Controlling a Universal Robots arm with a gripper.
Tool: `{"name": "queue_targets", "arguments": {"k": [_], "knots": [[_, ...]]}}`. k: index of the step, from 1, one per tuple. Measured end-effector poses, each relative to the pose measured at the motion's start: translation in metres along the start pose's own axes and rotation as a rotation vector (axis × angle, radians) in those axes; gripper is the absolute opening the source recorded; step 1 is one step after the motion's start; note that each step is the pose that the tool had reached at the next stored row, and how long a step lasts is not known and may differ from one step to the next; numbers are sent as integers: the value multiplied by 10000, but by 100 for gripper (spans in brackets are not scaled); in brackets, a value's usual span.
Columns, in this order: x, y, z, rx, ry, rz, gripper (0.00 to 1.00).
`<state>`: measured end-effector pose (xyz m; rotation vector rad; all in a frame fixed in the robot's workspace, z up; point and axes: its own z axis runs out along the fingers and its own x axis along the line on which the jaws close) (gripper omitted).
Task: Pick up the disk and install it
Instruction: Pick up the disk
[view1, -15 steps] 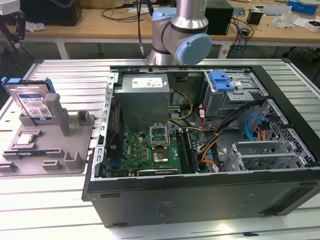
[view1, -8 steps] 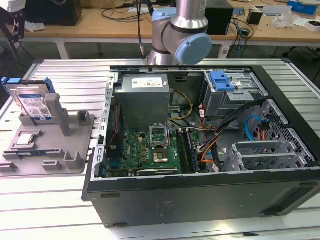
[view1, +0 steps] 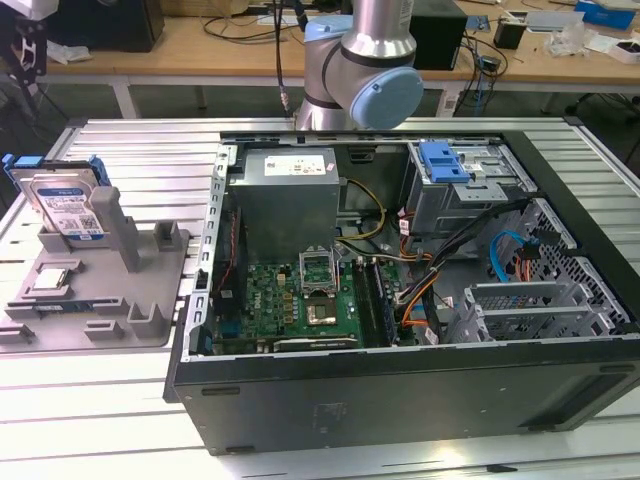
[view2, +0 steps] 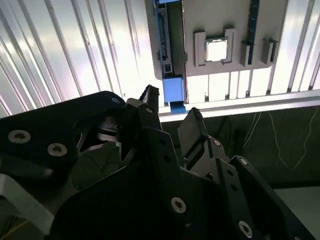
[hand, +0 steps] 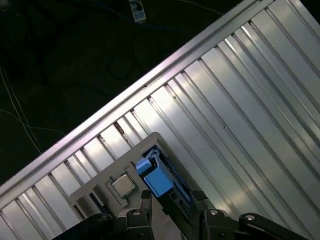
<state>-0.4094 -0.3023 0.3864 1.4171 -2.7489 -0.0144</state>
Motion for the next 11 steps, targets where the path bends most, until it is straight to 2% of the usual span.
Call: {"name": "queue_targets", "arguments": {"k": [8, 9, 11], "knots": [[0, 0, 9, 71, 60, -1637, 44], [0, 1, 11, 96, 92, -1901, 44], [0, 0, 10, 101, 100, -1977, 44]]}}
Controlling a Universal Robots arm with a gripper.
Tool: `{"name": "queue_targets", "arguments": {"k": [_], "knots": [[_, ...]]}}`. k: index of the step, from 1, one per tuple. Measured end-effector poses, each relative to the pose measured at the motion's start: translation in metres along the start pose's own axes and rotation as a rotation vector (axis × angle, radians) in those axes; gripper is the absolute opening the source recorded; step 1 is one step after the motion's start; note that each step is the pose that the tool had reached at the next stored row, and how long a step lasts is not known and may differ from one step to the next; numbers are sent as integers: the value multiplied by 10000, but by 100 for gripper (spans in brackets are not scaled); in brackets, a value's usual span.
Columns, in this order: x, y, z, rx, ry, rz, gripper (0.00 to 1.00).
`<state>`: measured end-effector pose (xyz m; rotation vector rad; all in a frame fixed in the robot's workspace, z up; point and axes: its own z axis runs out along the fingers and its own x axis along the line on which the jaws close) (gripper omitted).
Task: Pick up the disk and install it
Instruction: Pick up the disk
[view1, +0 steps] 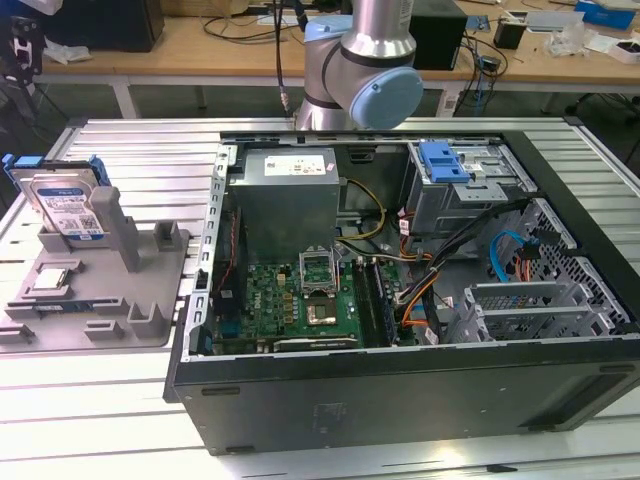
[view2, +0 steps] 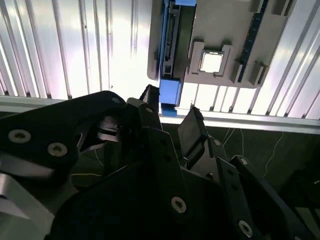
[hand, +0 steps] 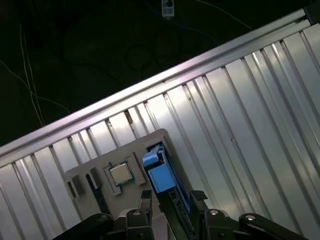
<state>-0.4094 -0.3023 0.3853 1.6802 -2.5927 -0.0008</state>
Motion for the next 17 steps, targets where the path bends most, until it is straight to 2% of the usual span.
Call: {"name": "queue_targets", "arguments": {"k": [4, 6, 13, 17], "knots": [[-4, 4, 0, 3, 1, -49, 44], [-7, 5, 0, 12, 8, -228, 44], [-15, 9, 1, 74, 49, -1619, 44], [-25, 13, 1, 108, 88, -2237, 44]]}}
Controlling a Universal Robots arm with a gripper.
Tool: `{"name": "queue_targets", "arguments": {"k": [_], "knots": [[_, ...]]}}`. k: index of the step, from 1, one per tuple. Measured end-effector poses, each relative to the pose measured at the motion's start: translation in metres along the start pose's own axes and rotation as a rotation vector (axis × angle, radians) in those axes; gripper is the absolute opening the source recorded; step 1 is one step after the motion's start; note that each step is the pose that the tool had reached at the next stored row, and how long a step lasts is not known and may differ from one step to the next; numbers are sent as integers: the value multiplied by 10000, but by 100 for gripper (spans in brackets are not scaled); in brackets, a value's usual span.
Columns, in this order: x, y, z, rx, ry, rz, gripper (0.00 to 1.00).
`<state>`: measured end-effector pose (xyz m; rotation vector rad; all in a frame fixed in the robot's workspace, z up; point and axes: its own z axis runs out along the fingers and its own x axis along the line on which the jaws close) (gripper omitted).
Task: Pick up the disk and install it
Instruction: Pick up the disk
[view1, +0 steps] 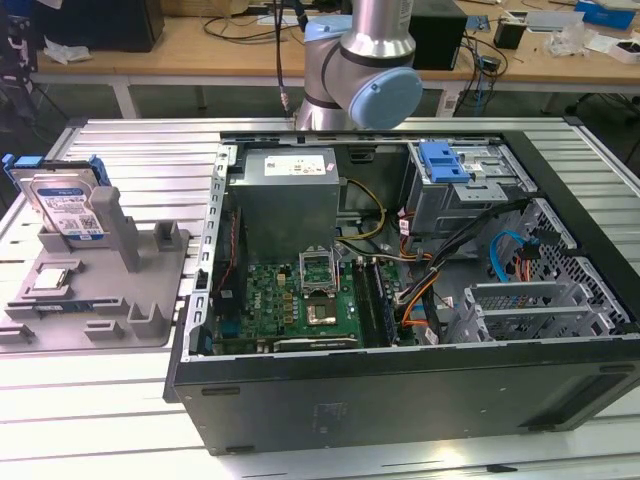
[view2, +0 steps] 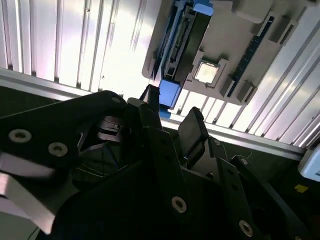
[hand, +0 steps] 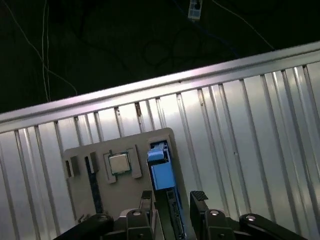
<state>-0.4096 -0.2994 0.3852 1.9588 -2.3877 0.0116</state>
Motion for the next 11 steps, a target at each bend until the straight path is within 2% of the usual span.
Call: {"name": "queue_targets", "arguments": {"k": [2, 5, 11], "knots": [[-9, 2, 0, 24, 34, -430, 44], [-14, 3, 3, 85, 83, -1648, 44], [-7, 43, 11, 93, 88, -1815, 44]]}}
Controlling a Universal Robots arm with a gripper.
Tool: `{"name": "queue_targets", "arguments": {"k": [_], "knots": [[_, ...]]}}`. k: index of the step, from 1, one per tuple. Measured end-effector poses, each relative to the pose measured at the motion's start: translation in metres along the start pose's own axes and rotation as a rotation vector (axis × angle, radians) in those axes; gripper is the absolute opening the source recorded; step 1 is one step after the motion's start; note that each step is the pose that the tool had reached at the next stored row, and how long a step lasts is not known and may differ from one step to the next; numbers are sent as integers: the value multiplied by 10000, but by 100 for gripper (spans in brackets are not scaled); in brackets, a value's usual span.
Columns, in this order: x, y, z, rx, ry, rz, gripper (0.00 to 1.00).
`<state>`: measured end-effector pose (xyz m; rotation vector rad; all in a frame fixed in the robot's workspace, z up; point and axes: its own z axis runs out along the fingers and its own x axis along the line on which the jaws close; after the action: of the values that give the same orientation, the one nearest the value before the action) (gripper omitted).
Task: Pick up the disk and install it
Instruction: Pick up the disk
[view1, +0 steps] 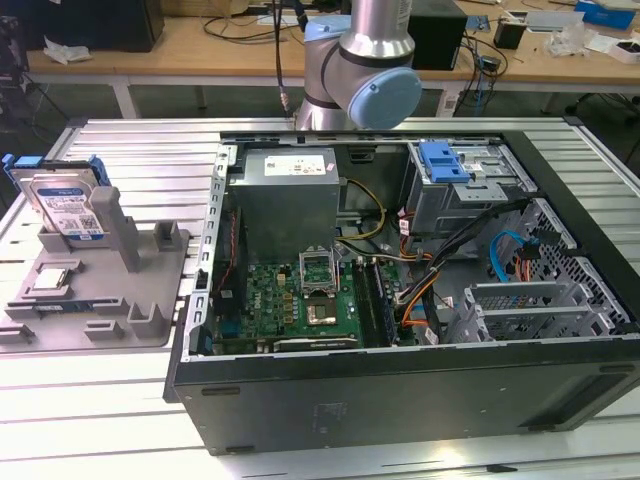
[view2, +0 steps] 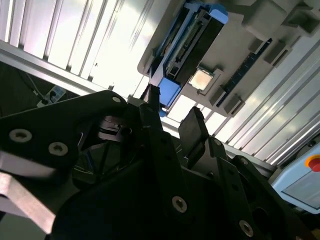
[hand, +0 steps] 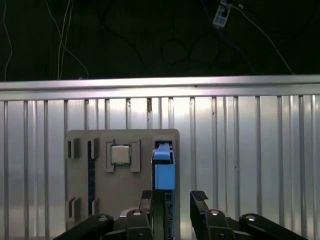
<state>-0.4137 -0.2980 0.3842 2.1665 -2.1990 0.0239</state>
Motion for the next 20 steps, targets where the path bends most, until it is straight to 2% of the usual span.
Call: {"name": "queue_targets", "arguments": {"k": [8, 20], "knots": [[-1, 10, 8, 0, 0, 1, 44], [15, 30, 79, 1, 0, -1, 44]]}}
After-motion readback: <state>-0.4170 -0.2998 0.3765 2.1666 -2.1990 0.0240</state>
